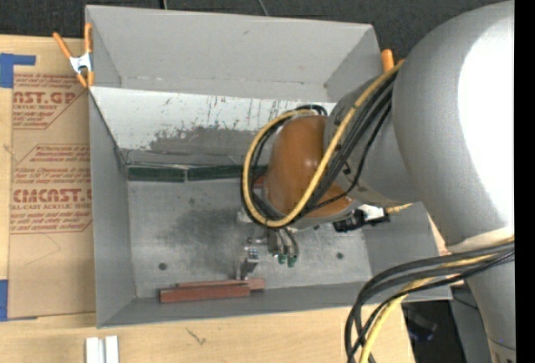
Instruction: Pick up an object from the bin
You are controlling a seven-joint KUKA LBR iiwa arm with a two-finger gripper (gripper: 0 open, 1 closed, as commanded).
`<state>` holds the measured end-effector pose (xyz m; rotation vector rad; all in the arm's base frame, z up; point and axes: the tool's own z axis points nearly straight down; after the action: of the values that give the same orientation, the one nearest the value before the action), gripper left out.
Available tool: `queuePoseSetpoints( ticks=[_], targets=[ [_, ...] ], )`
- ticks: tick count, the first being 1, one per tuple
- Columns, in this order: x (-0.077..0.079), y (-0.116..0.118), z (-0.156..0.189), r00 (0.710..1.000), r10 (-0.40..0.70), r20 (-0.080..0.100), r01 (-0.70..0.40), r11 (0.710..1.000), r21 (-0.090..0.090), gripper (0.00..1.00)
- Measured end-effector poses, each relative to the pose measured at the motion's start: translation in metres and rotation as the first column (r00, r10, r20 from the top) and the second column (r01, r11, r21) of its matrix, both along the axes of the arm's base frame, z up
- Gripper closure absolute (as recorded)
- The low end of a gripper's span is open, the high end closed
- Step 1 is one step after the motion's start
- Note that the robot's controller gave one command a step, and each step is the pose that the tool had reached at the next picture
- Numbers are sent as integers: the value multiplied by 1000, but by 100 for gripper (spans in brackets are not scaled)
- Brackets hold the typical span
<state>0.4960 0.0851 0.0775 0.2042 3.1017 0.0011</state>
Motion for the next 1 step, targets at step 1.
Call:
queuePoseSetpoints(
  ticks=[1],
  targets=[
    [-14, 43, 106, 990, 136, -32, -136, 991, 1, 100]
  ],
)
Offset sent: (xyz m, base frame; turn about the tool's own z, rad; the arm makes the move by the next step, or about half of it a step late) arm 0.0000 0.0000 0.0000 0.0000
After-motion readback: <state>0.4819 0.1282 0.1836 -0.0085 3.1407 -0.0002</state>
